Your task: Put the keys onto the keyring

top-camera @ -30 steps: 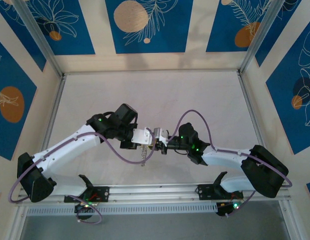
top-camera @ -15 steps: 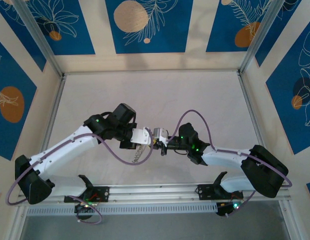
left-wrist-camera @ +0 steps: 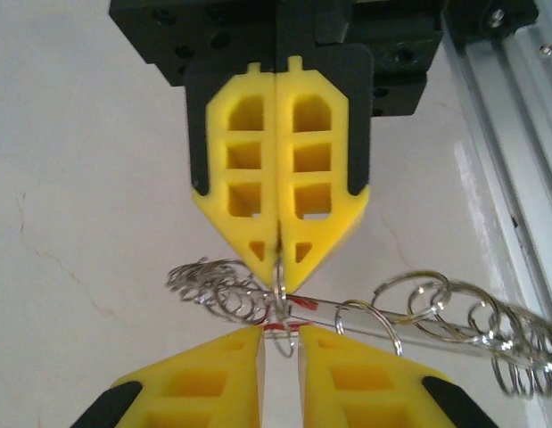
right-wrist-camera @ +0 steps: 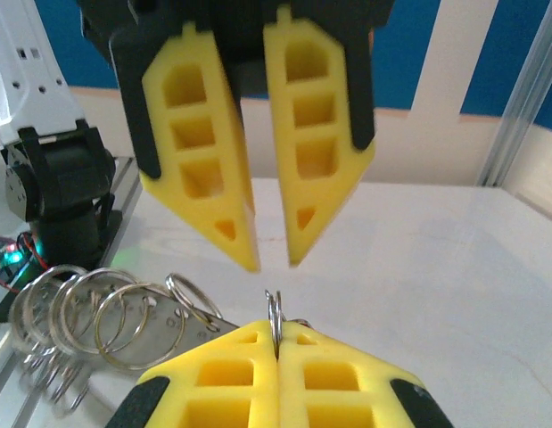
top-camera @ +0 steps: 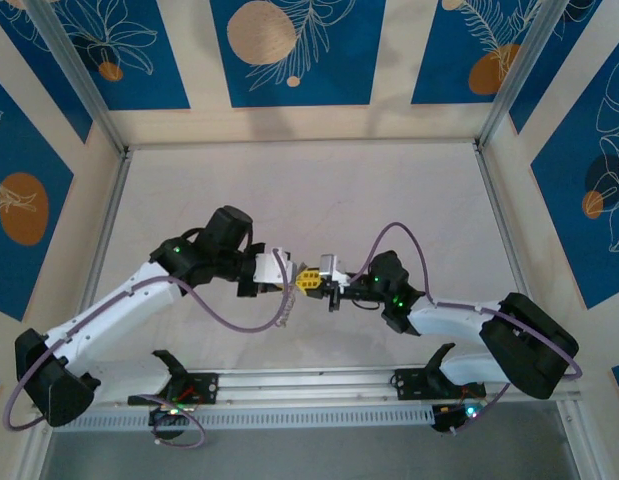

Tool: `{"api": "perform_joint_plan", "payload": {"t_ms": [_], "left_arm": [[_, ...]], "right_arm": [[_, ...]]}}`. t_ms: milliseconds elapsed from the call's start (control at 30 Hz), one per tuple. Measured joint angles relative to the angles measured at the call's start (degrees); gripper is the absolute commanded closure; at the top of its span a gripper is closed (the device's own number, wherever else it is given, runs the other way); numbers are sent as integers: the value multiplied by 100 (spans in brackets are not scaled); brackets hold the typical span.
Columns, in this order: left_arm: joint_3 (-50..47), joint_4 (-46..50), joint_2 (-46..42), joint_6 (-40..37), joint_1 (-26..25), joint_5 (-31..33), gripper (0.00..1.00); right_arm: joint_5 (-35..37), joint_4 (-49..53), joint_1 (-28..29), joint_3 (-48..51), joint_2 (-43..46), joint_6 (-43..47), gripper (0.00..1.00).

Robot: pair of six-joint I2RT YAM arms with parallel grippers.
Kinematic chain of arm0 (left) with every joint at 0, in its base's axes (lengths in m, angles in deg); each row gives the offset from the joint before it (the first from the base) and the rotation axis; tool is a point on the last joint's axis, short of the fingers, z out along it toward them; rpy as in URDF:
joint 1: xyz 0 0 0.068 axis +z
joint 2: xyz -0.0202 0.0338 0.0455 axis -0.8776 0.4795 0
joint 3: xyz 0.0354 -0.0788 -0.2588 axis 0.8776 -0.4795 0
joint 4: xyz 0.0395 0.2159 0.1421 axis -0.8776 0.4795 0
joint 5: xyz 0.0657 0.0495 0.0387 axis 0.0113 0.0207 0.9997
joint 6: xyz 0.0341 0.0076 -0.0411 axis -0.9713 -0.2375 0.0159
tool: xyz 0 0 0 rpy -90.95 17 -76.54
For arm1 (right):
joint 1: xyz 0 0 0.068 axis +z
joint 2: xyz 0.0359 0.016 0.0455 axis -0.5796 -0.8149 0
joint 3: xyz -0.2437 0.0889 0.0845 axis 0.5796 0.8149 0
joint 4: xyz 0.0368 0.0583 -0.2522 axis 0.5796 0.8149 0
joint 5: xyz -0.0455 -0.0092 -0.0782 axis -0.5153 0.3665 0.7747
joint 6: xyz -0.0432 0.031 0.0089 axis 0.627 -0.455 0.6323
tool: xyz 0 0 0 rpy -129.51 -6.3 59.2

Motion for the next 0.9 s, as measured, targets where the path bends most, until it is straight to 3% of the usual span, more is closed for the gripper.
{"api": "perform_joint_plan", "payload": {"t_ms": [300,433,667,733,900], "left_arm": [[-227,-560,-46,210,28,-407,83],[-280,-660,-46,273,37,-435,91],[-289,-682,-44,247,37,-446,93],[-289,-684,-46,247,37,-452,100],[-216,-586,20,197,37,-479,100]], "right_arm": [[-103,-420,-17,28,11,-179,100],[-103,-498,-37,68,11,-240,100],[-142,-754,-111,177,9,-337,100],[-170,-798,-125,177,0,-354,100],[-234,-802,-136,177,-13,-387,100]]}}
